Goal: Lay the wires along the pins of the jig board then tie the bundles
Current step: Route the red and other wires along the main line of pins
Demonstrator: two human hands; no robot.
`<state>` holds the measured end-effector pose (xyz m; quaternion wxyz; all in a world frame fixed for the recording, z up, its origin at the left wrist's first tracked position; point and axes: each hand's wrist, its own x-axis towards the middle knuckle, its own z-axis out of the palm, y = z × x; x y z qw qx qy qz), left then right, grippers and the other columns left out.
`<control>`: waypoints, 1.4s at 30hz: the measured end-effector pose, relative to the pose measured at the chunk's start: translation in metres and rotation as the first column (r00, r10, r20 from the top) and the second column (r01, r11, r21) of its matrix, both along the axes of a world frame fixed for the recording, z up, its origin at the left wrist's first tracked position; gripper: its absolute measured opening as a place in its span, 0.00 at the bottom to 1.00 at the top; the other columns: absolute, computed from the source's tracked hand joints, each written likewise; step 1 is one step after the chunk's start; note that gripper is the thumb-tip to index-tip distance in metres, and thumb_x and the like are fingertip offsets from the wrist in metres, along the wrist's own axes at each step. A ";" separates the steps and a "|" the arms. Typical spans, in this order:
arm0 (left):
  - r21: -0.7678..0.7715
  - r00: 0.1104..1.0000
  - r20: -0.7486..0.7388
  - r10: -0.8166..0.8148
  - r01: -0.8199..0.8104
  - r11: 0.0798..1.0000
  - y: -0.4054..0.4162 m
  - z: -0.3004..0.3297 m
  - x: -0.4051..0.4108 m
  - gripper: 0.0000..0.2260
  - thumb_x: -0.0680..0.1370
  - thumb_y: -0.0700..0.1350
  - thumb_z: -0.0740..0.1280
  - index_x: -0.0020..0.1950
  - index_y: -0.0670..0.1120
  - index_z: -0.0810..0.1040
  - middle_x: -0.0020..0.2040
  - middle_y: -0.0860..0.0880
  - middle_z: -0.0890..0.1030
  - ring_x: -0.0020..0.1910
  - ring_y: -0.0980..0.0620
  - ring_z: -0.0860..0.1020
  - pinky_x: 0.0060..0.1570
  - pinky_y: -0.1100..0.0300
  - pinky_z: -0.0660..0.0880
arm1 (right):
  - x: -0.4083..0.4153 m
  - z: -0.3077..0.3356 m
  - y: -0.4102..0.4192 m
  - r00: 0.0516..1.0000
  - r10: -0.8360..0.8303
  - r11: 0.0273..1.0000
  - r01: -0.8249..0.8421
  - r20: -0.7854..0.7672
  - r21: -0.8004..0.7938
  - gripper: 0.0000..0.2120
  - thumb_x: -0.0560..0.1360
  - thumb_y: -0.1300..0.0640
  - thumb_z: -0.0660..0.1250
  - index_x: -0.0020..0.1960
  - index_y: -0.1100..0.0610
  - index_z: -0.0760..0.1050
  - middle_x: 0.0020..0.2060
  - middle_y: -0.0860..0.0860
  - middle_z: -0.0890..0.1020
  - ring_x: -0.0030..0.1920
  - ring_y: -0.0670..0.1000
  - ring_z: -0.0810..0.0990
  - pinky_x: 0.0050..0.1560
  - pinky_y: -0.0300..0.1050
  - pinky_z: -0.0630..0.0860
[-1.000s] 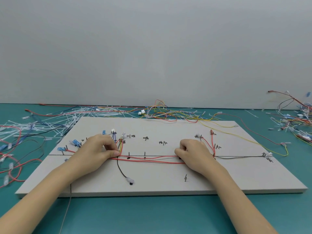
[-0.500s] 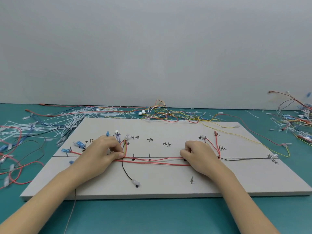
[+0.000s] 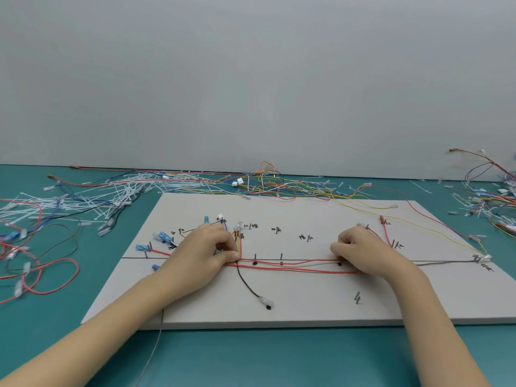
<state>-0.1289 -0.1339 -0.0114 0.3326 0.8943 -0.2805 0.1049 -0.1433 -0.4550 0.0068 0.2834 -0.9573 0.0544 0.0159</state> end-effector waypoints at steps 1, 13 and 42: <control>0.010 1.000 0.003 -0.002 0.002 1.000 -0.004 0.000 0.001 0.07 0.73 0.44 0.74 0.38 0.53 0.80 0.39 0.58 0.78 0.45 0.61 0.73 0.46 0.68 0.67 | -0.001 0.001 -0.003 1.000 -0.010 1.000 0.010 -0.006 0.000 0.17 0.72 0.55 0.64 0.28 0.54 0.61 0.25 0.49 0.66 0.28 0.51 0.63 0.32 0.44 0.60; -0.004 0.998 -0.044 -0.045 0.045 0.999 -0.027 0.002 0.009 0.04 0.73 0.42 0.74 0.40 0.49 0.82 0.40 0.54 0.79 0.42 0.60 0.74 0.43 0.70 0.67 | -0.003 0.001 -0.018 0.990 -0.141 0.990 0.141 0.006 -0.024 0.19 0.70 0.55 0.65 0.26 0.54 0.59 0.23 0.48 0.62 0.28 0.51 0.62 0.32 0.44 0.59; -0.030 0.979 -0.067 0.194 -0.197 0.980 0.027 0.006 0.034 0.07 0.78 0.45 0.67 0.43 0.51 0.84 0.43 0.51 0.79 0.46 0.54 0.75 0.46 0.62 0.69 | 0.000 -0.007 0.027 0.979 -0.102 0.994 0.093 0.177 0.058 0.07 0.74 0.53 0.65 0.39 0.55 0.74 0.35 0.48 0.78 0.36 0.48 0.75 0.36 0.43 0.70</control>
